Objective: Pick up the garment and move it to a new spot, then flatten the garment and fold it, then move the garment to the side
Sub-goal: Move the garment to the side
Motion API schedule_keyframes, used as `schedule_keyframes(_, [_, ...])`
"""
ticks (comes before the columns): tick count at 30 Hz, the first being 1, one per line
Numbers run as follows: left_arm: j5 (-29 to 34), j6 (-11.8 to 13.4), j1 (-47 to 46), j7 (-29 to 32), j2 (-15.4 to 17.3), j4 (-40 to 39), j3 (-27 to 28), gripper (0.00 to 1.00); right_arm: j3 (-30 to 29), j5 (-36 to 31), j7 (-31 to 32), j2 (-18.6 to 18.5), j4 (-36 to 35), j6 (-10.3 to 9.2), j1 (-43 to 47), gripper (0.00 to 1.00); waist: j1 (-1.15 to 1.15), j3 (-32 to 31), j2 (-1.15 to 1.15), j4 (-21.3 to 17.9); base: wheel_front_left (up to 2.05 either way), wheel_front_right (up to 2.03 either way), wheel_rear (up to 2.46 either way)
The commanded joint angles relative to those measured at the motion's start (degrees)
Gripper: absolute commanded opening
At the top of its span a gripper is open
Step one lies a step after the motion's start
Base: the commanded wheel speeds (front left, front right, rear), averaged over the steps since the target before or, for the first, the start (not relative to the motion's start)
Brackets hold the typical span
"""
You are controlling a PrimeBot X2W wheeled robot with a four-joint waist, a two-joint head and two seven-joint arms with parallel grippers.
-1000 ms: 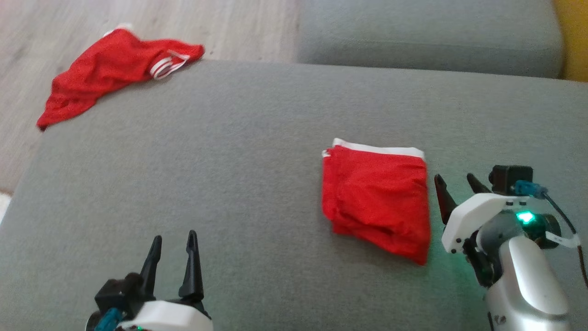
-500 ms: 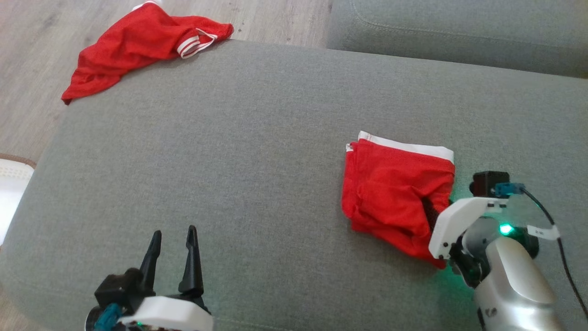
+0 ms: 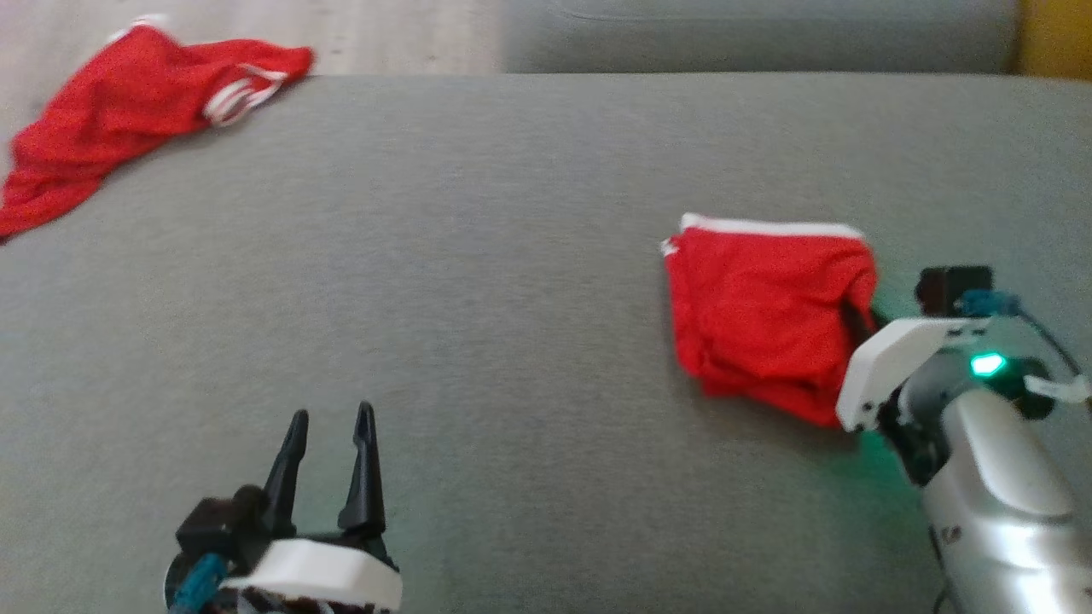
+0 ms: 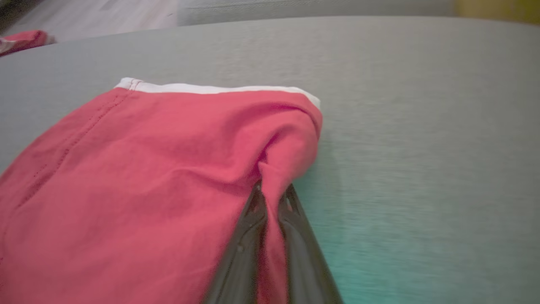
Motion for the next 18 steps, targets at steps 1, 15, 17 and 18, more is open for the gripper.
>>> schedule_keyframes(1, [0.3, 0.1, -3.9, -0.5, 0.6, -2.1, 2.0, 1.00, 0.7, -0.7, -0.9, -0.9, -2.5, 0.37, -3.0, 0.00, 0.00, 2.1, 0.00, -5.3, 0.00, 0.00, 0.00])
schedule_keyframes(15, [2.2, 0.0, -9.1, 1.5, 1.5, -3.1, 1.2, 1.00, 0.0, -2.1, -2.1, -1.7, -5.0, 0.37, -8.4, 0.00, 0.00, 9.1, 0.00, -17.1, 0.00, 0.00, 0.00])
schedule_keyframes(17, [2.4, 0.1, -9.6, 1.8, 1.7, -3.3, 1.2, 1.00, 0.4, -2.6, -2.1, -1.7, -4.8, 0.37, -9.8, 0.00, 0.00, 9.9, 0.00, -17.1, 0.00, 0.00, 0.00])
schedule_keyframes(18, [2.5, 0.2, -9.7, 2.0, 1.9, -3.4, 1.2, 1.00, 0.6, -2.8, -2.1, -1.9, -4.7, 0.37, -10.6, 0.00, 0.00, 10.3, 0.00, -16.9, 0.00, 0.00, 0.00])
